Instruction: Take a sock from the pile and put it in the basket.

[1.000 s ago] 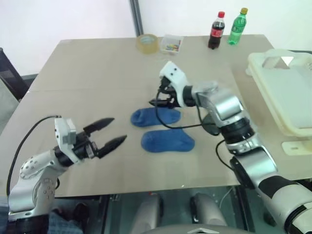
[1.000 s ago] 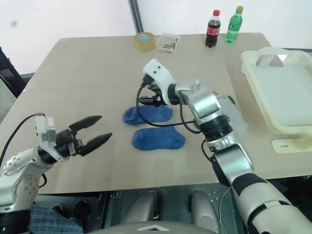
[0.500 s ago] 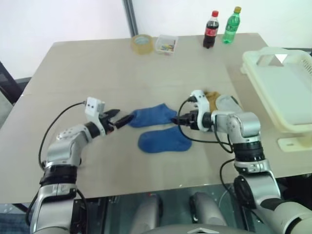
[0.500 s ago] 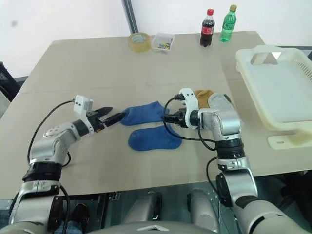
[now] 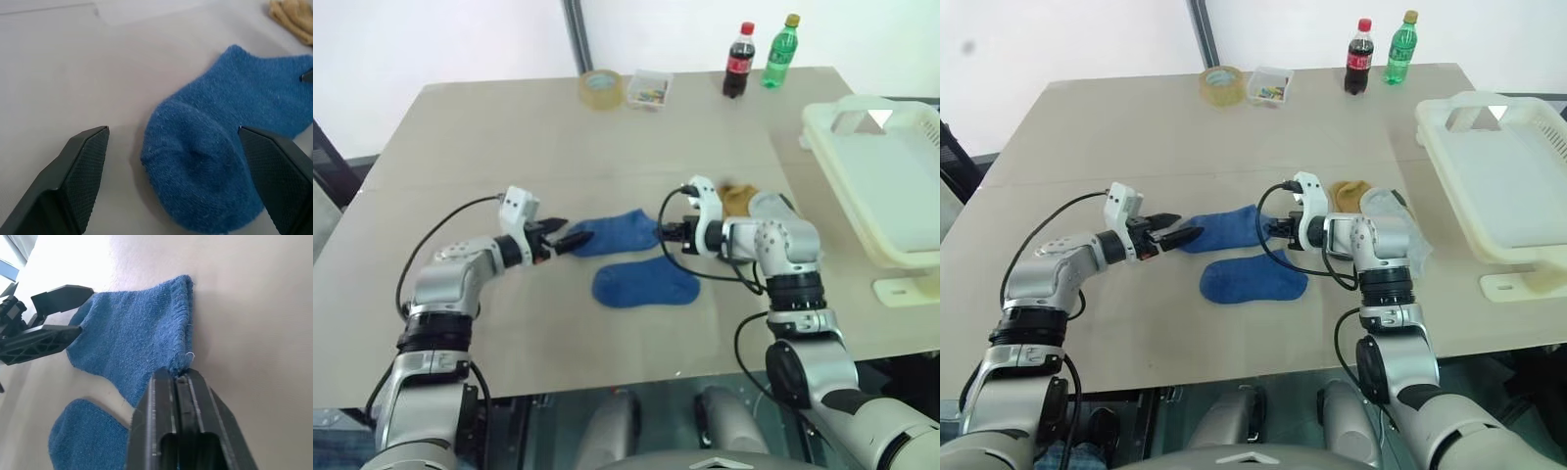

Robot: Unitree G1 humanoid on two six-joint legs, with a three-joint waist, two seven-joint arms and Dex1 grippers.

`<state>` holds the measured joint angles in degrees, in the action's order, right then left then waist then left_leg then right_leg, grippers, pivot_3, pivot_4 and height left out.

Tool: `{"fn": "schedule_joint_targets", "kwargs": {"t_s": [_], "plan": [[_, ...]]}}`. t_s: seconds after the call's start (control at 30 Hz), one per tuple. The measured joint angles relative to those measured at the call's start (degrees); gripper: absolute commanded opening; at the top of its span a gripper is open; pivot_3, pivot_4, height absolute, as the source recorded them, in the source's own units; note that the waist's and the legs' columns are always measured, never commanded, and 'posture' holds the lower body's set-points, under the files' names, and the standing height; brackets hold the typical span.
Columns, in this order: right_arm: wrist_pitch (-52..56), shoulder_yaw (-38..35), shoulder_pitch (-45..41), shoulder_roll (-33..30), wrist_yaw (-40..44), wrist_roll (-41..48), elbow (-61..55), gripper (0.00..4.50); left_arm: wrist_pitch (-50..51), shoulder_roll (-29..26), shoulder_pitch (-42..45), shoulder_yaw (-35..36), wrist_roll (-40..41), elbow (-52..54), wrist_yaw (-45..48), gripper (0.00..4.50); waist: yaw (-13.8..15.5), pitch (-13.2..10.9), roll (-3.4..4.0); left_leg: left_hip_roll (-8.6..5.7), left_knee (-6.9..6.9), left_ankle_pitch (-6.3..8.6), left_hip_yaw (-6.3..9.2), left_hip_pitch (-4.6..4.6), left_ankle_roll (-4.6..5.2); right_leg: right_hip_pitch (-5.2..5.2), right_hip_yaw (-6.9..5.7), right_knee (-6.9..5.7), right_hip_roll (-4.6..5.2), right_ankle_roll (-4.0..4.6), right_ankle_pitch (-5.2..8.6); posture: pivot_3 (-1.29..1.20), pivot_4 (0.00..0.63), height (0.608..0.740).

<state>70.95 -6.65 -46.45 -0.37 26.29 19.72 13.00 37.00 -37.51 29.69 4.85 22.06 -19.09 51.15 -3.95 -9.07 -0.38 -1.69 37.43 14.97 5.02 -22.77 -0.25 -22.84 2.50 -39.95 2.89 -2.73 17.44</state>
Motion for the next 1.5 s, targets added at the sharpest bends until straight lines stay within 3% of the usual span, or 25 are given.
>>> {"fn": "schedule_joint_targets", "kwargs": {"t_s": [0.23,0.33,0.4,0.43,0.57,0.6,0.77,0.9,1.03,1.13,1.37,1.5], "plan": [[-1.29,0.16,0.0,-0.36,-0.59,0.34,1.12,0.05,7.86,-2.63,-0.04,-2.42,-1.19,4.24,-0.31,4.5,-0.19,0.31,0.33,0.02,-0.01,0.08,-0.04,0.11,0.14,0.05,0.06,-0.02,-0.14,0.0,0.0,0.0,0.15,0.74],[-1.99,0.75,0.0,-0.36,-0.66,0.53,1.64,0.0,11.17,-2.77,-0.03,-2.52,-1.41,5.13,-1.36,3.3,-0.21,0.57,0.57,0.02,-0.01,0.1,-0.06,0.15,0.18,0.08,0.08,-0.02,-0.14,0.0,0.0,0.0,0.15,0.74],[-2.41,1.13,0.0,-0.37,-0.68,0.59,1.72,0.0,12.4,-2.81,-0.07,-2.49,-1.39,5.13,-1.41,2.22,-0.18,0.69,0.71,0.02,-0.01,0.1,-0.06,0.17,0.18,0.12,0.08,-0.02,-0.16,0.0,0.0,0.0,0.15,0.74],[-2.5,1.2,0.0,-0.36,-0.68,0.67,1.74,0.0,12.83,-2.79,-0.13,-2.45,-1.39,5.11,-1.5,1.96,-0.15,0.72,0.72,0.02,-0.01,0.1,-0.06,0.19,0.18,0.14,0.07,-0.01,-0.16,0.0,0.0,0.0,0.15,0.74],[-2.86,1.24,-0.01,-0.44,-0.68,0.96,1.89,0.0,14.38,-2.52,-0.27,-1.93,-1.24,4.84,-1.79,0.26,-0.07,0.74,0.72,0.0,-0.01,0.1,-0.05,0.22,0.18,0.18,0.07,-0.01,-0.15,0.0,0.0,0.0,0.15,0.74],[-2.91,1.25,-0.01,-0.46,-0.69,1.0,1.95,0.0,14.94,-2.29,-0.27,-1.91,-0.98,4.83,-1.61,0.04,-0.06,0.75,0.72,0.0,-0.01,0.1,-0.05,0.22,0.18,0.18,0.06,-0.01,-0.15,0.0,0.0,0.0,0.15,0.74],[-3.04,1.55,-0.01,-0.77,-0.72,1.06,1.99,0.0,14.05,-1.3,-1.04,-0.25,-0.26,4.29,-1.55,0.04,-0.02,0.76,0.72,0.01,-0.01,0.1,-0.03,0.23,0.18,0.19,0.06,-0.01,-0.12,0.0,0.0,0.0,0.15,0.74],[-1.19,2.06,1.18,-2.91,-0.75,2.01,-2.75,0.0,10.51,2.79,-5.46,5.39,3.5,6.41,-1.43,0.04,0.25,0.74,0.68,0.02,0.01,0.09,0.08,0.01,0.16,0.09,-0.04,0.06,0.1,0.0,0.0,0.0,0.15,0.74],[9.05,-0.93,5.03,-5.18,-2.14,6.46,-18.54,0.0,15.03,7.94,-10.56,11.97,13.87,18.54,-3.5,0.04,0.56,0.59,0.38,0.01,0.03,0.01,0.21,-0.32,0.02,-0.11,0.01,0.11,0.18,0.0,0.0,0.0,0.15,0.74],[18.49,-7.24,8.58,-5.75,-3.88,12.27,-33.38,0.0,19.34,6.78,-16.45,17.05,20.82,31.44,-5.79,0.04,0.0,0.61,0.26,0.08,-0.01,0.01,0.2,-0.58,0.01,-0.41,0.06,0.1,0.16,0.0,0.0,0.0,0.15,0.74],[21.19,-13.99,22.7,-6.56,-14.27,27.6,-46.02,0.0,24.81,6.24,-27.64,19.48,28.08,44.81,-11.84,0.04,0.31,0.58,0.25,0.1,-0.01,0.1,0.1,-0.23,0.2,-0.13,0.09,0.05,0.15,0.0,0.0,0.0,0.15,0.74],[21.19,-13.94,28.41,-5.84,-22.07,34.52,-47.62,0.0,23.01,5.27,-34.01,15.58,25.23,47.97,-14.2,0.04,0.47,0.56,0.24,0.15,-0.06,0.11,0.06,0.2,0.2,0.27,0.07,0.1,0.01,0.0,0.01,0.0,0.15,0.74]]}}
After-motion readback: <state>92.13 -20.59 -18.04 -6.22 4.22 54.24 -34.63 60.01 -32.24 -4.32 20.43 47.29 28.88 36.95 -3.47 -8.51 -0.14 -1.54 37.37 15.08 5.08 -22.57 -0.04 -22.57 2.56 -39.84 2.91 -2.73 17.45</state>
